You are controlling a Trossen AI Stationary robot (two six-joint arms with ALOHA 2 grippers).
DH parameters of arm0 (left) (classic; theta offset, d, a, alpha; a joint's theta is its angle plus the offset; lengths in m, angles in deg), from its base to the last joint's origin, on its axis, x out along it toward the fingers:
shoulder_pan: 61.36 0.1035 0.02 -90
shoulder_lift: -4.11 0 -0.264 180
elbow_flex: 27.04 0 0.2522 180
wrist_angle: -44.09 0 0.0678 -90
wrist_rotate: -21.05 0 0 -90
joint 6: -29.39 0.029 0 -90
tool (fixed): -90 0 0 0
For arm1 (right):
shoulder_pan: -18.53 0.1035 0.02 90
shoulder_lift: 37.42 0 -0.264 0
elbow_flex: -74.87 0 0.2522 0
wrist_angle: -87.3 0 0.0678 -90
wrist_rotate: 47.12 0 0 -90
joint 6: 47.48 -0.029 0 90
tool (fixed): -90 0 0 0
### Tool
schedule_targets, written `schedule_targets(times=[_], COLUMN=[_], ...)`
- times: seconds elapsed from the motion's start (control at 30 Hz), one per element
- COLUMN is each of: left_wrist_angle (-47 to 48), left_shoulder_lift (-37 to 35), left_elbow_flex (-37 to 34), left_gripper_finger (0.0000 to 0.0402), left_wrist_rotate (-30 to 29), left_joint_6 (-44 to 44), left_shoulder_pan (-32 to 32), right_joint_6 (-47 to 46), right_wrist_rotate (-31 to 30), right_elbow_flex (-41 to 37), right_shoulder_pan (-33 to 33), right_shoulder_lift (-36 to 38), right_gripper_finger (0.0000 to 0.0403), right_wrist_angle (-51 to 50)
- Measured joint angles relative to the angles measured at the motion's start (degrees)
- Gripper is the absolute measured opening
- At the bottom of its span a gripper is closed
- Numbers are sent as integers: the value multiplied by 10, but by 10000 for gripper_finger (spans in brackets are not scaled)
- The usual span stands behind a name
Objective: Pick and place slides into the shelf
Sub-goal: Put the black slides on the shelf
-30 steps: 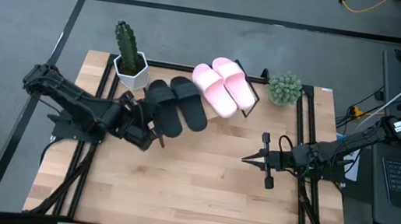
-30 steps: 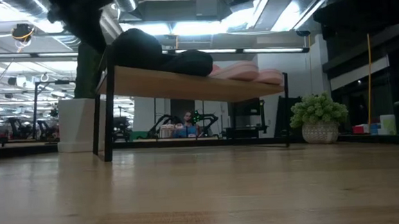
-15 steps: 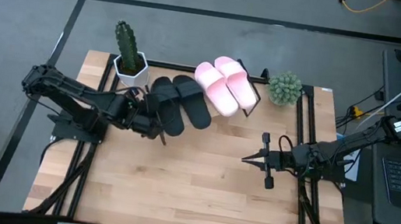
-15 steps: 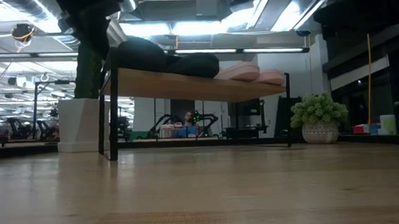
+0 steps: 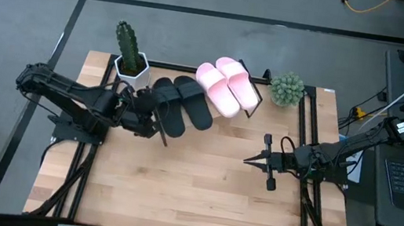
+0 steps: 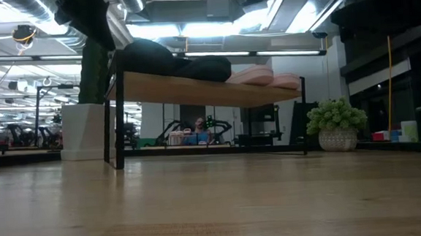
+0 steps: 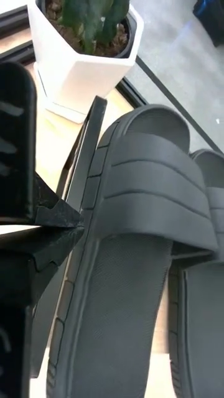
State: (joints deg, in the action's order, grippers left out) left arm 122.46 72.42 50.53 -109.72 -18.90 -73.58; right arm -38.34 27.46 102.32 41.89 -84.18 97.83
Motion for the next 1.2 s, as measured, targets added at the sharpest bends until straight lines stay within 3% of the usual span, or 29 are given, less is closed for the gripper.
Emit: schedule_targets(times=[1.2], left_wrist_angle=[2], left_shoulder_lift=[48], left_elbow_flex=[0], left_gripper_finger=[0], left_wrist_rotate=[-18], left_joint_6=[27], left_shoulder_pan=[65], right_joint_6=[-13], right_wrist_rotate=[0], right_elbow_flex=[0], right_shoulder_pan=[0], right_shoulder_lift=[0], right_gripper_finger=[23], right_wrist_angle=[2])
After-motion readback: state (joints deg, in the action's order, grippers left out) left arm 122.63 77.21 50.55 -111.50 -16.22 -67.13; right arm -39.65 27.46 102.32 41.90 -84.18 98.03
